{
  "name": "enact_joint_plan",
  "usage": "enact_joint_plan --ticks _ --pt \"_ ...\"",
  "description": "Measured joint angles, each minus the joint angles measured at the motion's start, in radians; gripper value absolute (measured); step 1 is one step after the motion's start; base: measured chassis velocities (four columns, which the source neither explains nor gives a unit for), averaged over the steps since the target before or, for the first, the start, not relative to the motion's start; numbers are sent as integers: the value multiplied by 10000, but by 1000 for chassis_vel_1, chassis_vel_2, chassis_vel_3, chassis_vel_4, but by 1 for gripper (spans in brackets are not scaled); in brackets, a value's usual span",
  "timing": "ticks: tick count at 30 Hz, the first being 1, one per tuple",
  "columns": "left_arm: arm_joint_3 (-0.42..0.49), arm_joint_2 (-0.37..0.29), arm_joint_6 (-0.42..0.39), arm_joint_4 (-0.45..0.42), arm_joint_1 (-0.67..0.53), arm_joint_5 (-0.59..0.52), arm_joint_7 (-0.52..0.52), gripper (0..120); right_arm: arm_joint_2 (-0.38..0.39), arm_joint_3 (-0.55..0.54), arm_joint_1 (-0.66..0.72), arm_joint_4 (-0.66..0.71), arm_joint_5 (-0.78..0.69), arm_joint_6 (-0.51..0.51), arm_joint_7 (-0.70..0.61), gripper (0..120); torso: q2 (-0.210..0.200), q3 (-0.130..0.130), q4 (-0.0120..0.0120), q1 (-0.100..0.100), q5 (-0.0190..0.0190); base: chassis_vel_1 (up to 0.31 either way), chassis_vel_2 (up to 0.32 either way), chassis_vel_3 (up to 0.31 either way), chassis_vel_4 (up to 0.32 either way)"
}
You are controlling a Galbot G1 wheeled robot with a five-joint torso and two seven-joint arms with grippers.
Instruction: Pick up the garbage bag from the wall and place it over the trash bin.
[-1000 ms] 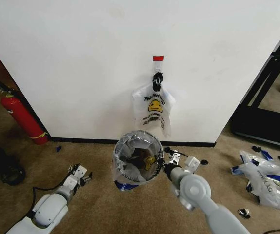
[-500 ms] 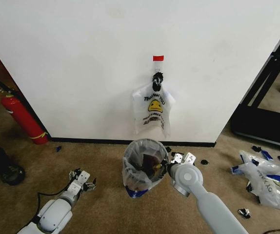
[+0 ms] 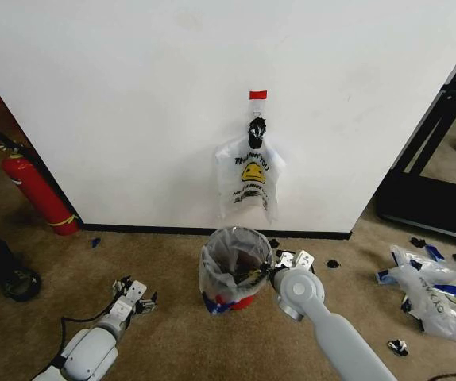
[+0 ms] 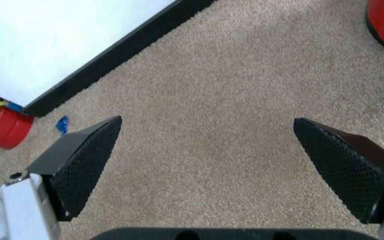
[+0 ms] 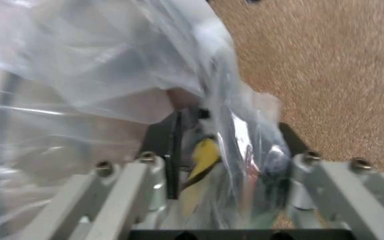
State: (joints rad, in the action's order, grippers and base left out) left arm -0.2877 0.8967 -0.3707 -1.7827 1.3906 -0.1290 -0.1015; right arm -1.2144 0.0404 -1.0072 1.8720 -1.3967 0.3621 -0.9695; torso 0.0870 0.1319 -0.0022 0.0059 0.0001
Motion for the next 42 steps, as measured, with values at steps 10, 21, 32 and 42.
enact_joint_plan --ticks 10,21,32,42 --pt "-234 147 523 -423 -40 -73 -308 100 1547 362 -1514 3454 737 385 231 71 1 -1 -5 0 0 0 0 0 0" --pt "-539 625 1193 -1058 161 -404 -474 100 2017 1021 -2494 3536 2935 -45 1859 100 1 -1 0 0 -1 0 0 0 0" --pt "-1699 2827 5278 -2224 186 -2857 183 100 1893 2590 -3863 845 11606 -7452 7557 100 1 0 2 0 1 0 0 0 0" --pt "-2466 3890 5073 -3889 882 -1987 465 100 473 4934 -6634 3595 13618 -6119 5956 100 2 -2 -6 -1 0 0 0 0 0"
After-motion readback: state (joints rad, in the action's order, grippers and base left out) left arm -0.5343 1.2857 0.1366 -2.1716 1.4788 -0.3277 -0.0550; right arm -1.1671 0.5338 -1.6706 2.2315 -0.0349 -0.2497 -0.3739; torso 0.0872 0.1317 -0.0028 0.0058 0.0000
